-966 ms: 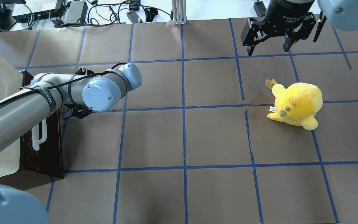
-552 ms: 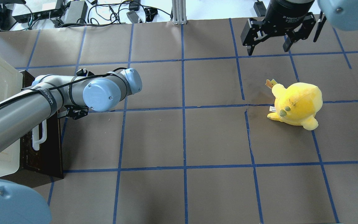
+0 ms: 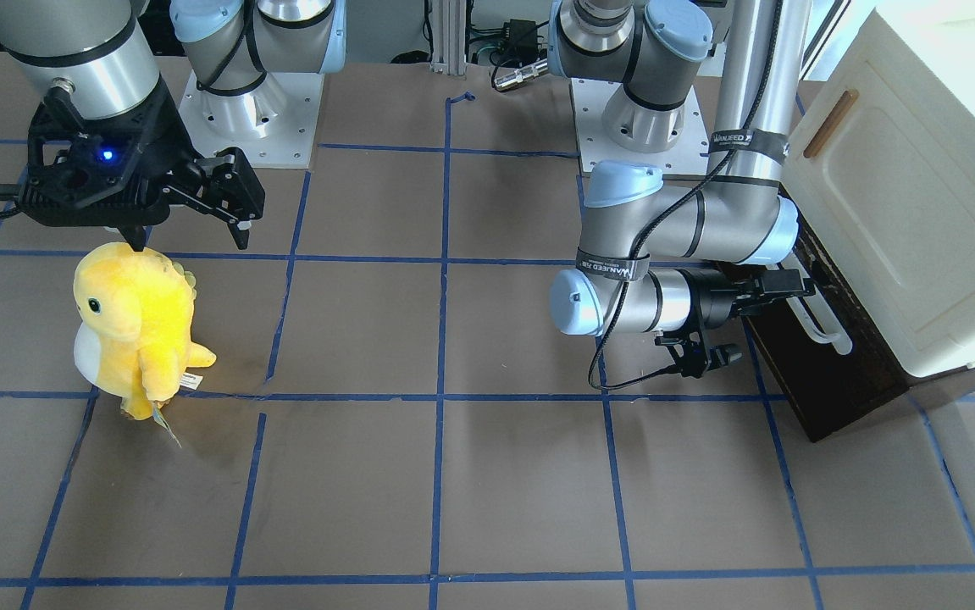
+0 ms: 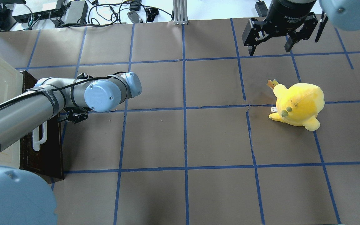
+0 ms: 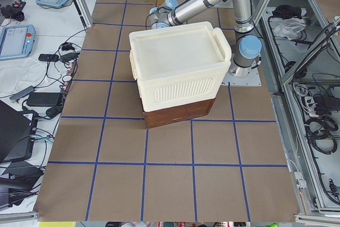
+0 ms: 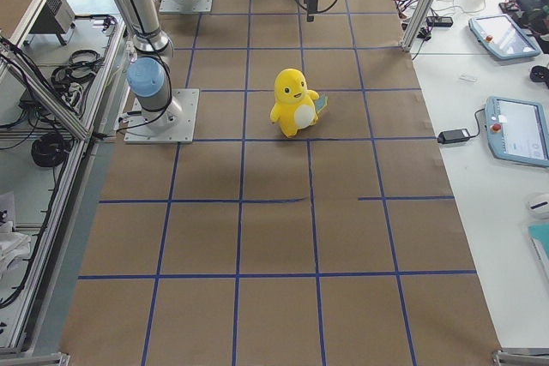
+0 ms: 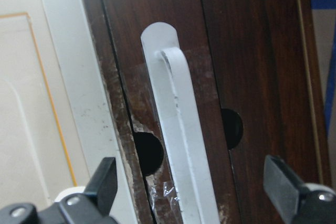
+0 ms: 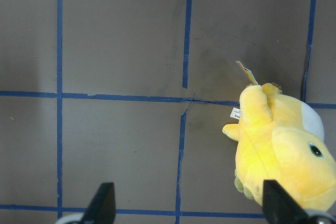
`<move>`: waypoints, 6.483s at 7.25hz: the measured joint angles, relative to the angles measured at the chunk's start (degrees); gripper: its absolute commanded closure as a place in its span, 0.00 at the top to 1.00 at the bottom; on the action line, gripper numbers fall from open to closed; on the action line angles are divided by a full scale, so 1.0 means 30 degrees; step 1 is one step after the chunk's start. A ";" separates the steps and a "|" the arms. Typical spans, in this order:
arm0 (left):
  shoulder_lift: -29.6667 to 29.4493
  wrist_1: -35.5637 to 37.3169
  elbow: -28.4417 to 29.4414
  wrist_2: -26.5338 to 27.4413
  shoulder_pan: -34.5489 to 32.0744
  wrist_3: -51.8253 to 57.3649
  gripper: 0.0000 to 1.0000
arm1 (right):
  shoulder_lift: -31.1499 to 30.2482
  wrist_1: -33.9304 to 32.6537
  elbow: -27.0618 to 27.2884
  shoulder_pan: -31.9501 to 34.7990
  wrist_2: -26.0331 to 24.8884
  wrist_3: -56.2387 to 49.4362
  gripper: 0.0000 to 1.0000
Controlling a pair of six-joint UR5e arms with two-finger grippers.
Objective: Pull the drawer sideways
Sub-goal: 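Extend the left arm and lower the gripper around the white handle, then close the left gripper on the white bar handle, then pull the handle with the left gripper, sliding the drawer outward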
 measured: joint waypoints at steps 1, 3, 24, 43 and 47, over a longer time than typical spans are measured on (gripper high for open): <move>-0.0047 -0.0014 -0.0013 0.0002 0.0283 -0.0002 0.88 | -0.0001 0.0001 -0.0001 0.0000 0.0000 -0.0013 1.00; 0.0016 -0.0030 0.0007 -0.0022 0.0708 0.0064 0.76 | -0.0001 0.0000 0.0000 0.0000 0.0000 -0.0004 1.00; -0.0278 0.0258 0.0394 -0.0148 0.0378 0.0375 0.26 | -0.0001 0.0000 0.0000 0.0000 0.0000 -0.0011 1.00; -0.0695 0.0197 0.2744 -0.3028 -0.2240 0.0729 0.28 | -0.0001 0.0000 0.0000 0.0000 0.0000 0.0003 1.00; -0.0904 0.0208 0.2957 -0.3233 -0.2605 0.0731 0.29 | -0.0001 0.0000 0.0000 0.0000 0.0000 0.0003 1.00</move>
